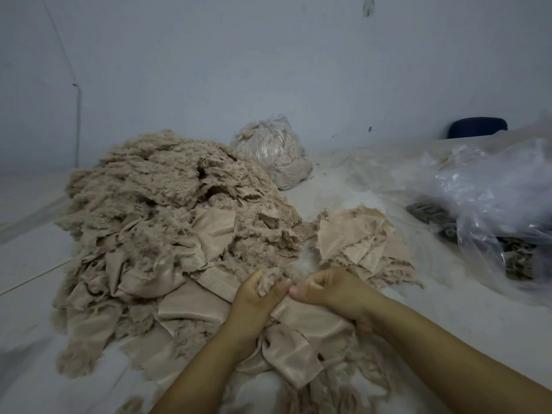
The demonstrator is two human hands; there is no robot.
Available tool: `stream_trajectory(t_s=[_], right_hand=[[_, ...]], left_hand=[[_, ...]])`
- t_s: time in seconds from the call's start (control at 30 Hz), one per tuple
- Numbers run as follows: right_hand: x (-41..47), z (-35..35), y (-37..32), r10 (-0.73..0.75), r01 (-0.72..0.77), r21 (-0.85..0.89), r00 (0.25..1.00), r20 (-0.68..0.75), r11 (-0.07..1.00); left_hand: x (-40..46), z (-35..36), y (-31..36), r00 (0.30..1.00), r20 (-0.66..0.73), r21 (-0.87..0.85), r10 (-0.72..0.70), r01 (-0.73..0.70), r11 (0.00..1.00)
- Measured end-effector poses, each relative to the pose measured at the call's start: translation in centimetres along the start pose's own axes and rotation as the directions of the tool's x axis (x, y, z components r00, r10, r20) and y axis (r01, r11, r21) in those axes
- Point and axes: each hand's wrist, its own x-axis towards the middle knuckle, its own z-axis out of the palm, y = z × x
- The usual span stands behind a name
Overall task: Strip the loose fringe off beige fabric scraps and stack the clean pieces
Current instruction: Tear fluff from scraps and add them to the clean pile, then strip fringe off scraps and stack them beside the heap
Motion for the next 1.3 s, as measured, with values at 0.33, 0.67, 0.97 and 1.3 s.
stream_trajectory(t_s=[0.33, 0.67, 0.97, 1.3], right_hand=[[1.6, -0.1, -0.3, -0.177, 0.247, 0.142, 0.905, -0.386, 0.958], [3.9, 0.4, -0.9, -0.329, 0.435, -0.006, 0.672, -0.663, 0.901], [5.0, 1.8, -0.5, -0.284, 0.42, 0.045, 0.684, -0.672, 0.906], [5.1, -7.5, -2.5, -0.279, -0.067, -0.394, 0.598, -0.752, 0.917]], left_hand=[[0.1, -0.5, 0.4, 0.987, 0.151, 0.084, -0.057, 0.045, 0.995], [-0.3, 0.0, 0.4, 0.981, 0.168, 0.083, -0.1, 0.087, 0.993], [-0.5, 0.3, 0.2, 0.971, 0.198, 0.105, -0.134, 0.115, 0.988], [-0.1, 0.0, 0.4, 0.984, 0.076, -0.015, -0.162, 0.164, 0.986]])
